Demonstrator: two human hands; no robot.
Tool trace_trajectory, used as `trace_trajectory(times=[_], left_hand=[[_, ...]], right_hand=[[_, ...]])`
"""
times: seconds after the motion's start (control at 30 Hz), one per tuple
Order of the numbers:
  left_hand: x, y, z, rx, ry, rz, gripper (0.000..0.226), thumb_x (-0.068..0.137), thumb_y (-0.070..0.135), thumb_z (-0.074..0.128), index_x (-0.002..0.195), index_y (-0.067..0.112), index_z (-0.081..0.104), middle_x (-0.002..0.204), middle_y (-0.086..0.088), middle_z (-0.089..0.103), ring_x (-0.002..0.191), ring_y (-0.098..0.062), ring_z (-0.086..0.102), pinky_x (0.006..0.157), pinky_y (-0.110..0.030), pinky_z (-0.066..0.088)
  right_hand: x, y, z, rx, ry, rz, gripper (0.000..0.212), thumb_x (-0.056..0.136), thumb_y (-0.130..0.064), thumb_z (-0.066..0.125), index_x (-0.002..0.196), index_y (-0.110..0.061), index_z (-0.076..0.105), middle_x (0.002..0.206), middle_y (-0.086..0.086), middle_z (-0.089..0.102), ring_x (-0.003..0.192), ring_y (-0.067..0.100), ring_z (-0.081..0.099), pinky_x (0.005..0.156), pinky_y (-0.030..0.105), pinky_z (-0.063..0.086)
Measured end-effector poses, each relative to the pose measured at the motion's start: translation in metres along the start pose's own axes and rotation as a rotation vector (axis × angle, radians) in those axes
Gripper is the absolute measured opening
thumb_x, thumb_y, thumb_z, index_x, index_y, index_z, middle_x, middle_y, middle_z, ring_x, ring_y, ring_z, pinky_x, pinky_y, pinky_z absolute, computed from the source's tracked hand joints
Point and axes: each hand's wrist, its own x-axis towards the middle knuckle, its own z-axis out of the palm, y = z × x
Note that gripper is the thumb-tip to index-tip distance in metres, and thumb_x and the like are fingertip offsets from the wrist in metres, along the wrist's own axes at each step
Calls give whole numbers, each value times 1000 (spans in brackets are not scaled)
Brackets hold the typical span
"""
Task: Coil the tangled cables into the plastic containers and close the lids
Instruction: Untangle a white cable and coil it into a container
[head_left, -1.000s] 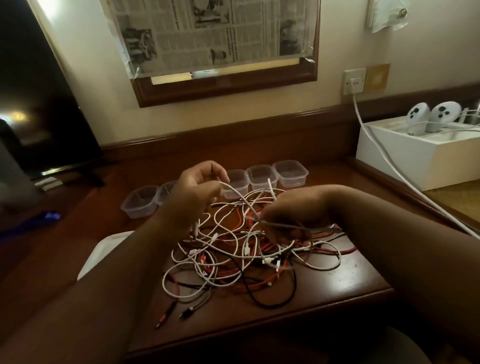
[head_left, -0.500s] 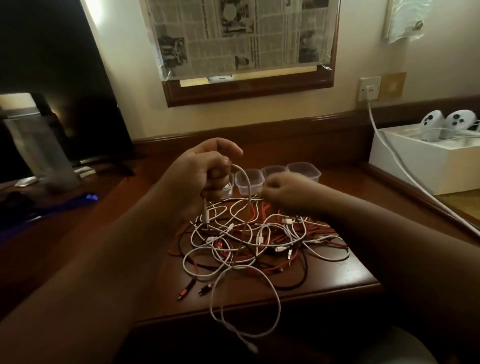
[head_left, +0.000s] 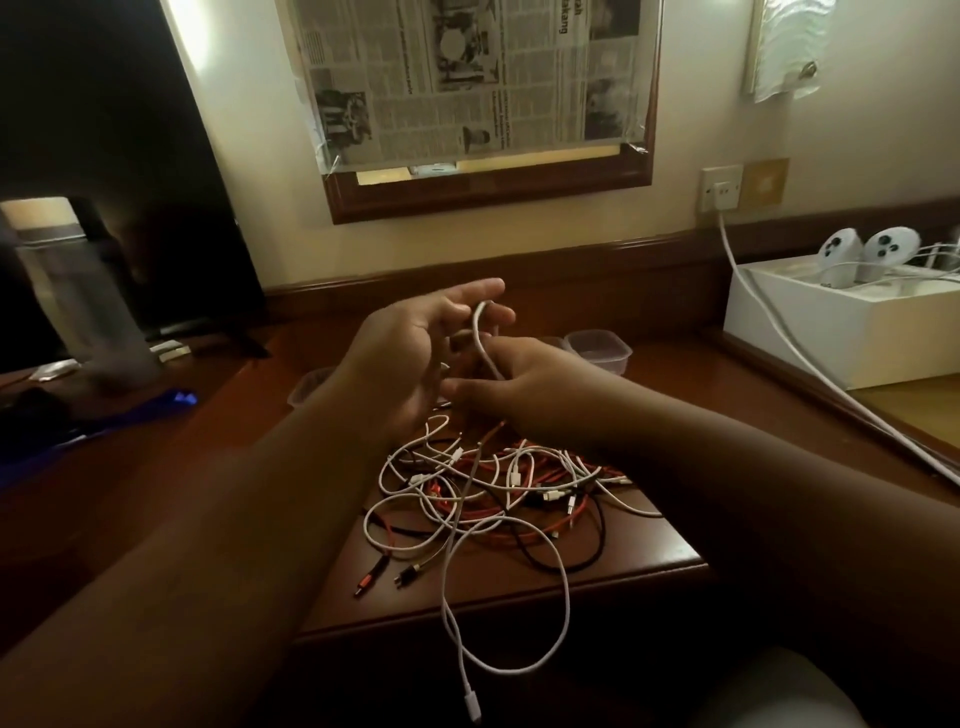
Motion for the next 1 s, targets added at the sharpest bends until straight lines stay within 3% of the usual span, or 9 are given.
trace_trajectory(times=[0.13, 0.23, 0.33, 0.4, 0.5, 0.6, 0.67, 0.8, 1.0], left_hand=[[4, -15, 3, 111, -38, -41, 40, 102, 21, 34, 112, 13, 72, 106, -12, 73, 105, -27, 67, 85, -37, 54], [0, -31, 15, 21, -16, -64, 38, 101, 29, 39, 87, 19, 74, 79, -4, 69, 83, -21, 63, 72, -32, 50], [-1, -41, 28, -171, -32, -137, 40, 100, 25, 40, 78, 19, 73, 67, -2, 62, 68, -14, 57, 69, -29, 46], [-2, -43, 31, -167, -73, -210, 26, 97, 28, 48, 95, 14, 70, 75, -7, 64, 71, -19, 62, 76, -36, 48], [-4, -47, 32, -8, -115, -299, 24, 95, 25, 52, 87, 17, 74, 69, -3, 57, 62, -16, 58, 73, -39, 49], [-7, -46, 30, 294, -121, -258, 22, 102, 19, 49, 99, 17, 70, 63, 2, 51, 50, -10, 45, 52, -25, 38], [-6, -42, 23, 526, -125, -133, 17, 101, 19, 52, 102, 22, 68, 61, 5, 51, 46, -6, 42, 46, -20, 34], [9, -37, 8, 828, -25, 296, 15, 98, 20, 58, 97, 32, 68, 70, 3, 64, 50, -8, 53, 47, -19, 43], [25, -68, 10, 59, 24, 102, 14, 79, 36, 66, 77, 26, 75, 60, -2, 46, 45, -11, 35, 49, -31, 19]], right_hand=[[2, 0, -2, 225, -47, 113, 24, 105, -28, 39, 93, -16, 56, 63, -1, 47, 47, 10, 44, 44, 24, 39], [2, -3, -13, 636, -151, 86, 37, 104, -33, 32, 83, -14, 56, 58, -2, 31, 44, 11, 27, 41, 24, 22], [4, -3, -25, 742, -16, -86, 35, 105, -28, 30, 86, -11, 54, 63, 2, 41, 53, 16, 39, 51, 29, 36], [8, 1, -31, 487, 161, -250, 28, 105, -20, 36, 92, -10, 57, 75, 5, 56, 68, 21, 57, 68, 34, 54], [12, 14, -48, -234, 406, -453, 15, 100, -9, 48, 98, -12, 62, 93, -4, 65, 88, 3, 62, 86, 20, 52], [17, 34, -67, -958, 344, -357, 22, 96, -11, 55, 116, -13, 62, 114, -2, 64, 106, 9, 58, 84, 19, 43], [16, 45, -75, -1112, 303, -215, 15, 100, -20, 47, 108, -18, 59, 101, -2, 62, 94, 17, 62, 74, 25, 43], [13, 50, -72, -524, 148, -6, 44, 105, -33, 33, 66, -19, 51, 61, -5, 48, 52, 12, 41, 54, 31, 33], [14, 48, -67, 843, -419, 105, 38, 90, -33, 36, 66, -12, 55, 44, -5, 32, 35, 10, 25, 40, 21, 19]])
